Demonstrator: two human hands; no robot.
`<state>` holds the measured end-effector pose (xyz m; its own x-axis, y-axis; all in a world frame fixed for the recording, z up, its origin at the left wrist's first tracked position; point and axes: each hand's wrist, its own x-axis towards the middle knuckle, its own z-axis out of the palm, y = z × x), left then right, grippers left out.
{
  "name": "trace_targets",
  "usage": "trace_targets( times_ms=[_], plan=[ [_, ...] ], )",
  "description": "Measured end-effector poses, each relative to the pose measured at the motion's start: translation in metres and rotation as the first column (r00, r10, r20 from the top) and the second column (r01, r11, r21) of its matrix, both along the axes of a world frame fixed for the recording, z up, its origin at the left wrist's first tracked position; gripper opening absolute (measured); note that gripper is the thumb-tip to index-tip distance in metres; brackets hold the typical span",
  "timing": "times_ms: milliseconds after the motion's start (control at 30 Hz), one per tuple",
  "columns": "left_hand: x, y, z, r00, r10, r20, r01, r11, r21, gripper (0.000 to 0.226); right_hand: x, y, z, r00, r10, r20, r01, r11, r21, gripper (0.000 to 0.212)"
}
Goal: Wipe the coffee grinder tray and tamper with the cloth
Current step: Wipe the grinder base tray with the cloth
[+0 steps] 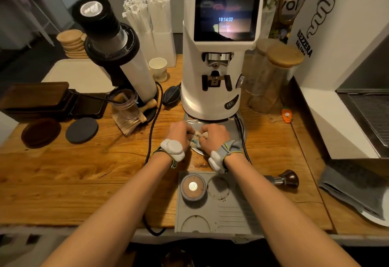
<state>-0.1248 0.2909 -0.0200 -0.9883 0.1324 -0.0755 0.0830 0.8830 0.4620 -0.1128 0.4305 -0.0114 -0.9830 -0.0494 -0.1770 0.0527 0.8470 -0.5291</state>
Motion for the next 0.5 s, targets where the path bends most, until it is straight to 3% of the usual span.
trace_targets(
  times_ms=[300,400,500],
  plan=[
    [0.015,0.024,0.006,0.98,-0.164,0.11,0.159,0.986,0.056,0.02,0.015,0.045,0.003,0.99,-0.005,0.143,0.006,1.0,-0.005,0.009],
    [0.024,0.02,0.008,0.97,-0.215,0.117,0.197,0.969,0.149,0.021,0.018,0.061,0.009,0.983,-0.01,0.184,0.013,1.0,-0.017,0.005],
    [0.029,0.015,0.007,0.983,-0.156,0.095,0.125,0.954,0.274,0.023,0.018,0.077,0.012,0.982,-0.079,0.17,0.098,0.99,-0.105,0.013]
  ],
)
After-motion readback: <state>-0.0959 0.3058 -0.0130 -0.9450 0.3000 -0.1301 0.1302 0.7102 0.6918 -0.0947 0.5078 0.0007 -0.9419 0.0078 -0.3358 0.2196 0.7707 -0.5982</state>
